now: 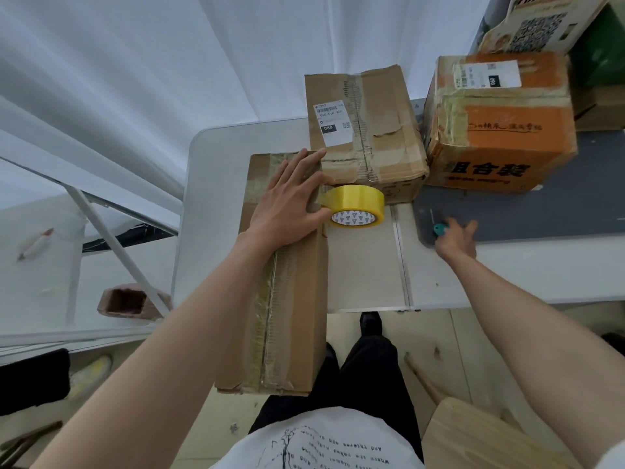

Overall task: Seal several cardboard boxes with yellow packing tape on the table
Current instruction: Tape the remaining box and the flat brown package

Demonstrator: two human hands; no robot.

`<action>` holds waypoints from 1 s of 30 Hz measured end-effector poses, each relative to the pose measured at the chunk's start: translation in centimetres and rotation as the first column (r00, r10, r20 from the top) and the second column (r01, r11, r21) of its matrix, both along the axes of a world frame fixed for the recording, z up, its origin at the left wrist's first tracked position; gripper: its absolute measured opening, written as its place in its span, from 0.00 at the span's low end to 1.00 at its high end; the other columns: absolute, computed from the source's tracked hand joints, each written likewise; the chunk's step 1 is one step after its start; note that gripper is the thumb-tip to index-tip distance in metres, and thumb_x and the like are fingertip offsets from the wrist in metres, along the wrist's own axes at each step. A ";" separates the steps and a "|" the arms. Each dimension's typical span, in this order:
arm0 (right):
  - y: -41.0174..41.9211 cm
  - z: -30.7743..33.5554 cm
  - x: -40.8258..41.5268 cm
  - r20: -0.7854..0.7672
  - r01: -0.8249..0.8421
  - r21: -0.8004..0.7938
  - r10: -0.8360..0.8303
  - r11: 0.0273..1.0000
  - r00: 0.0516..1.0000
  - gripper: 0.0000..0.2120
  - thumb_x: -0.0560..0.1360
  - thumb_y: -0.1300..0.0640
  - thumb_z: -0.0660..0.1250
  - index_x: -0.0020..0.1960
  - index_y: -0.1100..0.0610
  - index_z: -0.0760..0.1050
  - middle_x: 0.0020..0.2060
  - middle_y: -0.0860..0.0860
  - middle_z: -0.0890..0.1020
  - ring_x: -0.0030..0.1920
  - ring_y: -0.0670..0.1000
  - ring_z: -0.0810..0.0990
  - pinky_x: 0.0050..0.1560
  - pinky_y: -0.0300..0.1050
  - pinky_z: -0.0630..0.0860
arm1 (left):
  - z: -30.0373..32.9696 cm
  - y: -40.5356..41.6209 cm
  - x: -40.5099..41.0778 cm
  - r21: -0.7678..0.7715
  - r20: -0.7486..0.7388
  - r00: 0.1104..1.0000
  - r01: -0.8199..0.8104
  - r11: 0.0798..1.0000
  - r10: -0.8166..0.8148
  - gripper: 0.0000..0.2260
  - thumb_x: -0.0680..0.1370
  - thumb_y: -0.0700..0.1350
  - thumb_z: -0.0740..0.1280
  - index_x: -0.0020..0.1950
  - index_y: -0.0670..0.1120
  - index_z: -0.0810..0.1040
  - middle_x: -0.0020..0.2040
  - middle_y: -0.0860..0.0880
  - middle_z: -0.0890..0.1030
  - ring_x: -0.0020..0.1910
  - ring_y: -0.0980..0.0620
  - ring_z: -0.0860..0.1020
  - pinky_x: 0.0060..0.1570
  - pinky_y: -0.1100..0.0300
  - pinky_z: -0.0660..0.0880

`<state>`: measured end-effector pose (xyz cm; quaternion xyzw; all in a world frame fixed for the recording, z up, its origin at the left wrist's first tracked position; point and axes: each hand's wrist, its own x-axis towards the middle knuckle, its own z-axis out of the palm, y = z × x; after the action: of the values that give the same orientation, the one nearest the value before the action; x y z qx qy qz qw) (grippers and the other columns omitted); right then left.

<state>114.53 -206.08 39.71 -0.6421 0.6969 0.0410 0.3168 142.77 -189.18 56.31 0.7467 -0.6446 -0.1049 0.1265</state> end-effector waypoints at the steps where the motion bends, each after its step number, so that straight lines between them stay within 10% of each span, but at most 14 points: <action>1: 0.3 -0.2 0.1 -0.002 -0.006 -0.010 0.006 1.000 1.000 0.23 0.81 0.64 0.62 0.75 0.56 0.66 0.72 0.61 0.61 0.61 0.68 0.74 0.60 0.56 0.72 | 0.0 0.0 0.0 0.001 0.002 1.000 0.000 1.000 -0.001 0.24 0.73 0.59 0.60 0.68 0.56 0.73 0.82 0.56 0.56 0.82 0.53 0.47 0.80 0.49 0.45; 9: 4.1 -1.0 1.0 0.209 0.158 0.045 -0.164 0.986 0.964 0.12 0.82 0.63 0.63 0.64 0.63 0.67 0.65 0.63 0.72 0.59 0.64 0.77 0.58 0.56 0.75 | 0.4 0.1 0.3 0.023 -0.006 1.000 0.019 1.000 -0.019 0.24 0.75 0.62 0.61 0.70 0.58 0.73 0.82 0.55 0.56 0.82 0.53 0.48 0.80 0.48 0.45; 18: 7.9 10.3 5.7 0.777 0.366 -0.017 -0.218 0.931 0.591 0.13 0.84 0.58 0.60 0.67 0.54 0.74 0.56 0.53 0.79 0.45 0.48 0.83 0.43 0.37 0.80 | 4.4 -5.9 -0.1 0.221 0.177 0.976 0.089 0.971 -0.130 0.33 0.81 0.69 0.43 0.64 0.55 0.82 0.58 0.47 0.74 0.62 0.46 0.68 0.64 0.50 0.63; 24: 11.5 16.2 8.0 0.863 0.253 0.045 -0.165 0.966 0.477 0.09 0.83 0.60 0.63 0.63 0.54 0.74 0.51 0.50 0.79 0.39 0.47 0.83 0.42 0.42 0.83 | 2.8 -8.4 0.1 0.318 -0.058 0.984 0.177 0.931 -0.167 0.31 0.84 0.65 0.49 0.44 0.43 0.79 0.41 0.47 0.77 0.40 0.50 0.77 0.38 0.56 0.70; 30: 12.3 17.6 8.5 0.851 0.176 0.036 -0.123 0.984 0.510 0.09 0.83 0.59 0.64 0.63 0.55 0.72 0.51 0.48 0.79 0.40 0.46 0.85 0.40 0.39 0.82 | 3.5 -10.0 -0.1 0.469 -0.206 0.974 0.184 0.864 -0.096 0.27 0.85 0.61 0.50 0.57 0.49 0.85 0.49 0.53 0.81 0.46 0.53 0.79 0.43 0.62 0.70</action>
<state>122.99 -193.81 57.36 -0.5265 0.5072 -0.3236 0.6007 142.68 -199.17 59.83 0.6933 -0.6368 -0.3371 -0.0164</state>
